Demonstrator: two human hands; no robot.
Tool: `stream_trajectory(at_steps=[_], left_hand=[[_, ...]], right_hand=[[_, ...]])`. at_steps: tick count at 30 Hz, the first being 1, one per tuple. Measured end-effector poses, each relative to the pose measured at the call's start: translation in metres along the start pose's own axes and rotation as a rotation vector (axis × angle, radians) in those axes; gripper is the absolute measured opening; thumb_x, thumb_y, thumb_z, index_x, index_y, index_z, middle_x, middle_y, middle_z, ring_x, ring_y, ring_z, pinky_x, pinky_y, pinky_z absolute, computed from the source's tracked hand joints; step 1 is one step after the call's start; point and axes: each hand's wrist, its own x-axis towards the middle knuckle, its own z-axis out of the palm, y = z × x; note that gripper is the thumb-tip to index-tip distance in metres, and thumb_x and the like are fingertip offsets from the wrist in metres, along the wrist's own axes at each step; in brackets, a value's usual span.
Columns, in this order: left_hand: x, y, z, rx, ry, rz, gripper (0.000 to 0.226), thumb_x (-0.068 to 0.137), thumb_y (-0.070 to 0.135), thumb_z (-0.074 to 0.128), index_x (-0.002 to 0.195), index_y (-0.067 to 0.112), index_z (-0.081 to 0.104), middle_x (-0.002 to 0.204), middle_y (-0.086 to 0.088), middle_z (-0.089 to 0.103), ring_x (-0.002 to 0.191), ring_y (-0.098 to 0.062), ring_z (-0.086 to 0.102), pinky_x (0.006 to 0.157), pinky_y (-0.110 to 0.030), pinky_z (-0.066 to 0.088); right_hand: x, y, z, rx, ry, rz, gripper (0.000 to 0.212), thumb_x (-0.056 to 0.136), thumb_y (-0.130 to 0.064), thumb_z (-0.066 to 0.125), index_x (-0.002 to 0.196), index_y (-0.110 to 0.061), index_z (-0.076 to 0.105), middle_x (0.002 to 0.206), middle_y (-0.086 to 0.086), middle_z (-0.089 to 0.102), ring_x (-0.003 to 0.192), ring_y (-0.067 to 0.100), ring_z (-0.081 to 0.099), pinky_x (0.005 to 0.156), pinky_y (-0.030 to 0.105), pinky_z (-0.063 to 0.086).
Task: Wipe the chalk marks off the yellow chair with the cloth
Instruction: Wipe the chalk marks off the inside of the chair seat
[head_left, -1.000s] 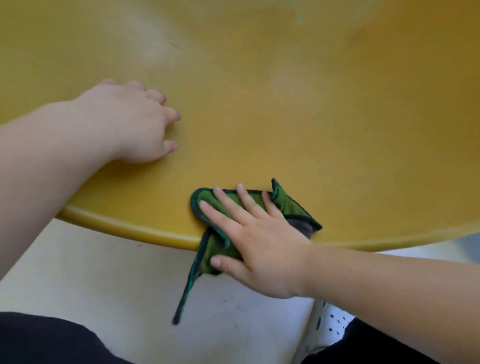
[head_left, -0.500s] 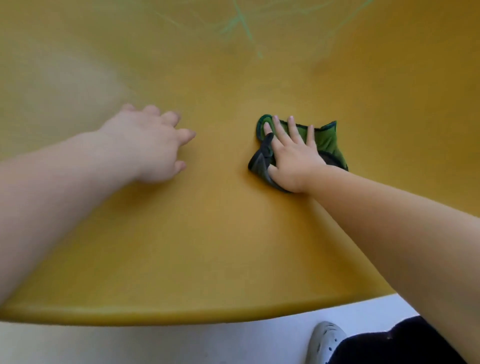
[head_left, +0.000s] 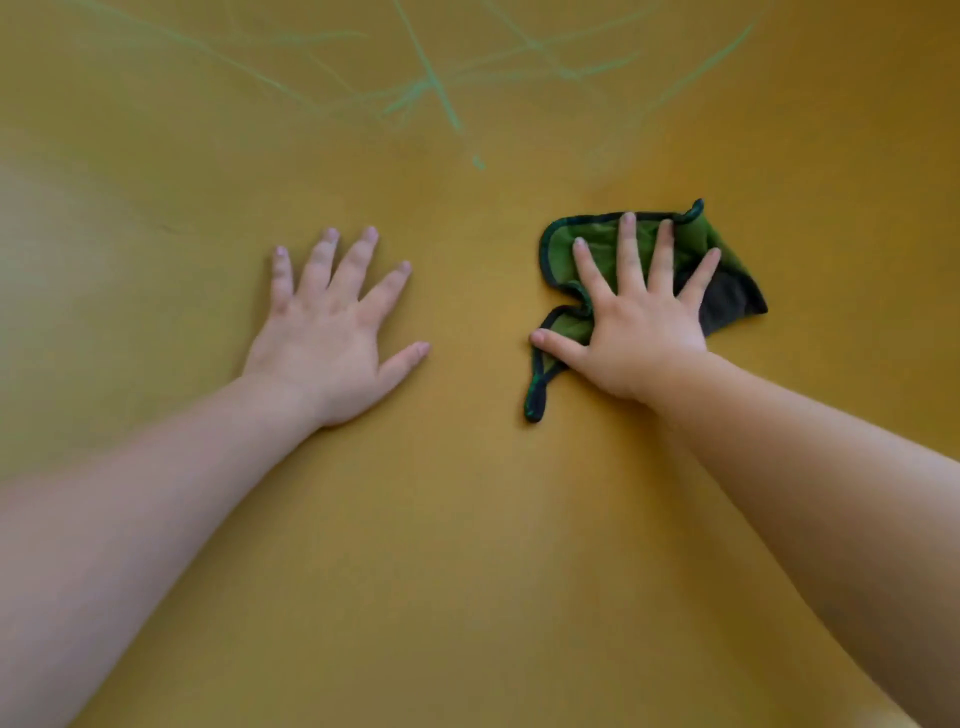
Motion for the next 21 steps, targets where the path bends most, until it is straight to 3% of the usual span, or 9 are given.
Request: stream_trajectory(at_steps=[3, 6, 8, 11, 14, 18, 21], left_hand=[[0.001, 0.0, -0.001, -0.016, 0.024, -0.019, 0.088, 0.082, 0.081, 0.015, 0.155, 0.031, 0.02, 0.164, -0.007, 0.004, 0.149, -0.034, 0.004, 0.116, -0.063, 0.007], [0.001, 0.001, -0.001, -0.033, 0.024, -0.027, 0.089, 0.083, 0.08, 0.017, 0.154, 0.028, 0.025, 0.164, -0.009, 0.009, 0.149, -0.034, 0.008, 0.117, -0.061, 0.01], [0.0, 0.001, -0.001, -0.035, 0.02, -0.014, 0.089, 0.083, 0.08, 0.015, 0.154, 0.027, 0.026, 0.164, -0.009, 0.01, 0.149, -0.034, 0.009, 0.117, -0.061, 0.012], [0.0, 0.001, -0.002, -0.038, 0.029, -0.006, 0.089, 0.085, 0.079, 0.014, 0.153, 0.024, 0.029, 0.163, -0.011, 0.013, 0.148, -0.036, 0.012, 0.116, -0.062, 0.014], [-0.002, 0.001, -0.001, -0.042, 0.013, 0.0, 0.088, 0.086, 0.078, 0.015, 0.154, 0.023, 0.029, 0.163, -0.013, 0.013, 0.148, -0.037, 0.011, 0.116, -0.063, 0.013], [-0.003, 0.0, 0.0, -0.036, -0.008, 0.003, 0.089, 0.086, 0.078, 0.012, 0.155, 0.024, 0.022, 0.164, -0.012, 0.006, 0.149, -0.037, 0.004, 0.117, -0.062, 0.009], [-0.002, 0.0, 0.0, -0.04, -0.013, 0.008, 0.089, 0.085, 0.078, 0.011, 0.156, 0.024, 0.018, 0.164, -0.011, 0.001, 0.149, -0.036, 0.0, 0.117, -0.061, 0.007]], right_hand=[[0.045, 0.015, -0.023, -0.063, 0.16, 0.016, 0.12, 0.064, -0.106, 0.002, 0.159, -0.036, -0.019, 0.166, 0.015, -0.031, 0.152, 0.049, -0.021, 0.116, 0.076, -0.005], [0.071, -0.01, -0.034, 0.032, 0.277, -0.022, 0.113, 0.075, -0.099, 0.006, 0.162, -0.029, -0.015, 0.166, 0.018, -0.028, 0.151, 0.051, -0.022, 0.119, 0.073, -0.004], [0.063, -0.043, -0.025, 0.137, 0.249, -0.109, 0.105, 0.083, -0.092, 0.005, 0.162, -0.026, -0.013, 0.166, 0.016, -0.029, 0.15, 0.049, -0.026, 0.12, 0.07, -0.005], [0.027, -0.078, -0.002, 0.149, 0.177, -0.38, 0.093, 0.088, -0.086, 0.006, 0.162, -0.033, -0.011, 0.168, 0.008, -0.028, 0.153, 0.042, -0.025, 0.122, 0.065, -0.006], [0.026, -0.057, -0.006, 0.133, 0.191, -0.485, 0.076, 0.093, -0.081, 0.007, 0.16, -0.047, -0.006, 0.169, -0.006, -0.023, 0.157, 0.031, -0.017, 0.123, 0.061, -0.009], [0.075, 0.008, -0.034, -0.125, 0.358, -0.196, 0.079, 0.09, -0.085, 0.005, 0.159, -0.049, -0.006, 0.168, -0.002, -0.024, 0.156, 0.038, -0.016, 0.116, 0.077, -0.003], [0.1, 0.041, -0.067, -0.137, 0.465, 0.007, 0.09, 0.087, -0.091, 0.012, 0.162, -0.042, -0.004, 0.171, 0.008, -0.016, 0.155, 0.044, -0.012, 0.114, 0.08, 0.002]])
